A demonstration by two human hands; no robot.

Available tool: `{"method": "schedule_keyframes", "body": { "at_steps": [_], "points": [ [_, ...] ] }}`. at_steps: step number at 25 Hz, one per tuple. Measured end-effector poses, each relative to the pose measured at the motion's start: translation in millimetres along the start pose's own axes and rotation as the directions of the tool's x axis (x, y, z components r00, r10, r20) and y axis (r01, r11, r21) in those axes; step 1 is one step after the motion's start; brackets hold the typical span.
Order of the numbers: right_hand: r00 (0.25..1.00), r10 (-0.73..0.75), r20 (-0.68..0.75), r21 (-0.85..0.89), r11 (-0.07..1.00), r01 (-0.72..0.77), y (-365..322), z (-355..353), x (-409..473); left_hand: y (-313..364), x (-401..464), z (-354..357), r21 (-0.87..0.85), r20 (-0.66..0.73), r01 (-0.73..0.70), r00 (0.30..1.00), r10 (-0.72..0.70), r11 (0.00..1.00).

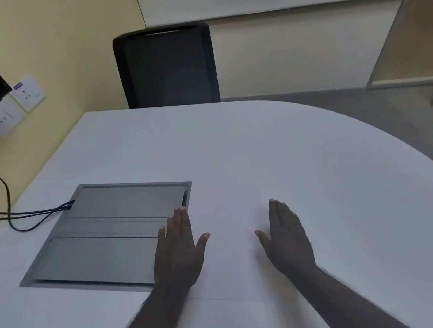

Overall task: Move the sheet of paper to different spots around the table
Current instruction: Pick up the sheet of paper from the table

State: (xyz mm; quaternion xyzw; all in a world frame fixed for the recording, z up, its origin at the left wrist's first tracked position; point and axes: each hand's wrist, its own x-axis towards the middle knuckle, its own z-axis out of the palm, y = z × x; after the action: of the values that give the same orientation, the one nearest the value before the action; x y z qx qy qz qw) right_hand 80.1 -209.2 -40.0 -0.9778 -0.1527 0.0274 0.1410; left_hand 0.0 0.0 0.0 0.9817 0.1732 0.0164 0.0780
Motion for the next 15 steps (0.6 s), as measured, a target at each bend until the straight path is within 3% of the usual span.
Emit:
{"method": "schedule_keyframes", "body": {
  "at_steps": [4,8,15],
  "points": [
    [0.988,0.144,0.056,-0.025,0.989,-0.143,-10,20,3,-16,9,25,0.071,0.149,0.067,0.986,-0.077,0.995],
    [0.91,0.374,0.18,0.076,0.917,-0.391,-22,30,5,-17,14,34,0.091,0.275,0.147,0.947,-0.167,0.985],
    [0.837,0.507,0.205,0.19,0.819,-0.542,-50,43,4,-18,17,40,0.089,0.291,0.185,0.935,-0.203,0.979]
  ]
}}
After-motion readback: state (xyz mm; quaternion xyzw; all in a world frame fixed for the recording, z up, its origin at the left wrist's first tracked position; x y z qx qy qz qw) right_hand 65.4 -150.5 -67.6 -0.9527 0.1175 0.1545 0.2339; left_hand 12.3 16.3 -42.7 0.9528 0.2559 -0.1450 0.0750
